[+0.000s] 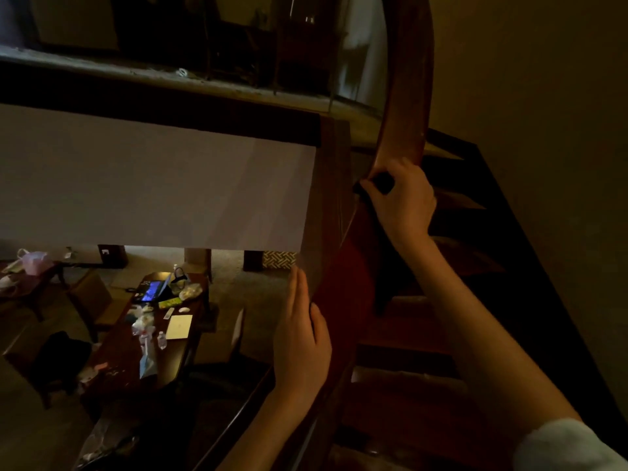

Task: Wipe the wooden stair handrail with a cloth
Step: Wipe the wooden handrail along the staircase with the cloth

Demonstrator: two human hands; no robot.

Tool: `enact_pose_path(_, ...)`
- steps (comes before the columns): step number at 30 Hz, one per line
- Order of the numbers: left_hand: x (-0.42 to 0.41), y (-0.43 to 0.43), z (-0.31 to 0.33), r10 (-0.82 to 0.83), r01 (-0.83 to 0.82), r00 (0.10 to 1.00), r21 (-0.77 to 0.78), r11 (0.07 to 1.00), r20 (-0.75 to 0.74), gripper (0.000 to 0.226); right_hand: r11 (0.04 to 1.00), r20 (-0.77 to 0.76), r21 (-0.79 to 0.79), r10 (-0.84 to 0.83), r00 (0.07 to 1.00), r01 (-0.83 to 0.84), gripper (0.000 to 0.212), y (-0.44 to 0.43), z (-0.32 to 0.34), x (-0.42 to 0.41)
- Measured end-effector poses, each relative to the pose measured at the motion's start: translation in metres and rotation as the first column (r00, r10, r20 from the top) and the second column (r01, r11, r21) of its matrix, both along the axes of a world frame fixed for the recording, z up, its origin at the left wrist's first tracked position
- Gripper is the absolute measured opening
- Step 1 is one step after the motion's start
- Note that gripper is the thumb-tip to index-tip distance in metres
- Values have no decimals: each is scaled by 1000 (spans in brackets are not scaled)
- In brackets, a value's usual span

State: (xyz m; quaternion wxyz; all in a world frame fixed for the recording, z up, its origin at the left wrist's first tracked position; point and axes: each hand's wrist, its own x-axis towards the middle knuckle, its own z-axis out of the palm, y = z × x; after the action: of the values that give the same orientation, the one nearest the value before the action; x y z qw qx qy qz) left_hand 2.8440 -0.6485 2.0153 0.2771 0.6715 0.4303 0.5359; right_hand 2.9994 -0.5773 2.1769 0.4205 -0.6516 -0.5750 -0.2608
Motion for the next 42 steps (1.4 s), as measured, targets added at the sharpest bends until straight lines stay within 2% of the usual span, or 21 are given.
enact_pose_path(1,-1,0,1,-24,24,999,-32,999,26,57,1000,15,-12,-23,1000,23,12,9,5,-6)
enact_pose_path(3,-5,2,4,-74,87,990,-103,991,118,56,995,162,-94,-20,987,35,10,13,-5,-24)
enact_pose_path(6,-11,11,4,-145,205,959,-243,948,245,55,954,325,-299,138,936,-37,15,-15,-46,-49)
enact_pose_path(8,-15,16,5,-196,274,943,-296,915,269,54,920,338,-369,264,903,-131,14,-43,-68,-57)
enact_pose_path(9,-17,17,6,-232,313,933,-303,900,274,52,918,316,-364,281,906,-158,14,-52,-72,-54)
enact_pose_path(11,-18,19,8,-310,380,916,-304,874,254,49,954,234,-265,205,950,-140,11,-53,-61,-42)
enact_pose_path(14,-18,22,12,-427,483,874,-322,814,232,44,998,15,-54,-33,999,34,13,-25,-20,-20)
enact_pose_path(16,-19,28,16,-508,560,828,-336,757,237,45,995,-96,12,-94,991,96,15,-6,1,-12)
enact_pose_path(20,-19,48,21,-581,655,755,-341,674,303,49,993,0,-40,-107,994,107,13,-4,1,-20)
enact_pose_path(23,-19,62,19,-618,751,658,-432,499,430,27,977,241,-210,7,970,46,13,-32,-15,-34)
enact_pose_path(24,-17,66,17,-613,764,641,-452,460,461,22,956,337,-293,77,938,27,13,-40,-18,-42)
enact_pose_path(25,-15,68,15,-605,767,638,-457,450,476,29,919,424,-394,159,892,24,13,-44,-17,-51)
enact_pose_path(26,-13,70,12,-598,755,655,-448,480,462,44,851,484,-523,241,841,57,14,-43,-14,-61)
enact_pose_path(28,-8,71,6,-596,734,679,-393,554,427,66,610,530,-754,344,775,245,15,-30,-6,-81)
enact_pose_path(29,-7,70,4,-596,748,663,-358,559,453,66,482,558,-796,352,752,365,16,-18,-4,-90)
enact_pose_path(31,-10,69,0,-597,781,618,-314,539,512,57,330,650,-756,271,710,566,18,11,5,-100)
enact_pose_path(33,-10,67,-2,-584,775,630,-359,521,512,50,282,776,-626,136,616,727,19,47,21,-98)
enact_pose_path(35,-11,65,-3,-544,745,667,-445,497,510,47,295,851,-493,-28,524,818,18,77,47,-83)
enact_pose_path(37,-10,64,-2,-529,732,681,-468,494,507,60,329,851,-433,-157,501,839,21,91,69,-71)
enact_pose_path(39,-9,64,-3,-534,716,698,-483,504,477,76,333,835,-479,-110,539,812,22,82,64,-71)
enact_pose_path(42,-6,63,-8,-511,707,707,-469,529,488,63,229,666,-743,154,730,629,20,42,22,-89)
